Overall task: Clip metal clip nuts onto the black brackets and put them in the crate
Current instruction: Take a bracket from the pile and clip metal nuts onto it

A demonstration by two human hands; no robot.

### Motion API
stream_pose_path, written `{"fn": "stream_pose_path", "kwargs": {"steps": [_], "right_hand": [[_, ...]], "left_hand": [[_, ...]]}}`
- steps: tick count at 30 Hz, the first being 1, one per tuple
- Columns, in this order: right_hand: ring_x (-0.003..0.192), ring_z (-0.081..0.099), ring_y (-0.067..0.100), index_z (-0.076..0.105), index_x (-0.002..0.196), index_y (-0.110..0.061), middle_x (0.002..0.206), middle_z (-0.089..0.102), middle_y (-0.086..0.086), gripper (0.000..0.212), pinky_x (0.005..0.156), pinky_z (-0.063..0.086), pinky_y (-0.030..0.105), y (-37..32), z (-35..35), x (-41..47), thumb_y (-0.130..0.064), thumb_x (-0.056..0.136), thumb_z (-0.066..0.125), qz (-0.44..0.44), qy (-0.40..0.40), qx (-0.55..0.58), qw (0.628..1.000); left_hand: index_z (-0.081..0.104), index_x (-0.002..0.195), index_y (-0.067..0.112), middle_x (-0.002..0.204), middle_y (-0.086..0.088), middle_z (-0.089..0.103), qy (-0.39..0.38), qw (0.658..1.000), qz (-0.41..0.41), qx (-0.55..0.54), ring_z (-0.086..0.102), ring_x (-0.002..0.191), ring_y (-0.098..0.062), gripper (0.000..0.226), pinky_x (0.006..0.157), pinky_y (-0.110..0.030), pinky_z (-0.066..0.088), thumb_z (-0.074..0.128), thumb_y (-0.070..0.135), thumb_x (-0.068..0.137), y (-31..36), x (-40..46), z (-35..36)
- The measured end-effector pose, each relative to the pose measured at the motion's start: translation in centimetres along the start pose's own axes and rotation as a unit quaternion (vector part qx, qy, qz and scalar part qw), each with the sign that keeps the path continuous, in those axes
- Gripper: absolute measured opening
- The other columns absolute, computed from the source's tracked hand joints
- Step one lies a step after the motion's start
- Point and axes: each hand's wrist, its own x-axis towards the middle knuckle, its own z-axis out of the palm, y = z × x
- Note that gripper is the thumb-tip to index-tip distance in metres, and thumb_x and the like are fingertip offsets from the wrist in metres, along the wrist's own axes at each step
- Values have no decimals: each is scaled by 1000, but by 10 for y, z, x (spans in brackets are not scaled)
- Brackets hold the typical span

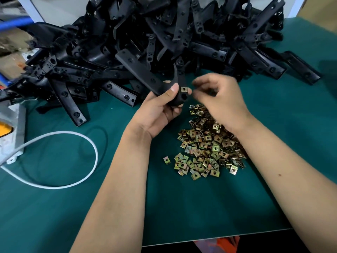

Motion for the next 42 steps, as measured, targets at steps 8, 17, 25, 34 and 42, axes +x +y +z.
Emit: {"fn": "stream_pose_path", "kwargs": {"steps": [8, 17, 25, 34, 42], "right_hand": [[79, 68, 8, 79, 98, -11, 90, 79, 4, 11, 80, 52, 28, -4, -1, 0, -6, 93, 72, 143, 30, 317, 937], [78, 62, 15, 79, 95, -6, 88, 76, 7, 8, 86, 52, 40, -5, 3, 1, -3, 91, 74, 183, 40, 368, 911], [80, 61, 18, 79, 94, -5, 85, 76, 8, 8, 86, 50, 42, -1, 2, 4, -1, 90, 73, 198, 11, 372, 907], [73, 64, 11, 76, 93, -6, 83, 76, 6, 13, 89, 49, 41, -2, 0, 2, 4, 91, 69, 189, -9, 390, 901], [75, 67, 17, 63, 101, -11, 81, 73, 6, 23, 78, 52, 38, -3, 3, 1, 10, 91, 65, 190, -2, 464, 865]], "left_hand": [[62, 108, 14, 101, -10, 78, -47, 997, -12, 57, 69, 82, -12, 11, 61, -19, 46, 61, 16, 98, -1, -2, 3], [66, 96, 21, 98, -10, 78, -64, 995, -7, 77, 67, 77, -13, 10, 60, -20, 44, 60, 13, 99, -2, -3, 5], [62, 97, 16, 96, -11, 77, -71, 994, -11, 80, 65, 74, -12, 5, 54, -19, 36, 62, 16, 93, -1, -3, 5], [61, 103, 13, 91, -12, 77, -57, 995, -48, 69, 66, 66, -12, 9, 48, -17, 30, 62, 16, 95, 2, -3, 4], [64, 105, 12, 91, -10, 75, -47, 993, -73, 74, 60, 65, -10, 22, 40, -14, 29, 69, 22, 87, 3, -5, 4]]}}
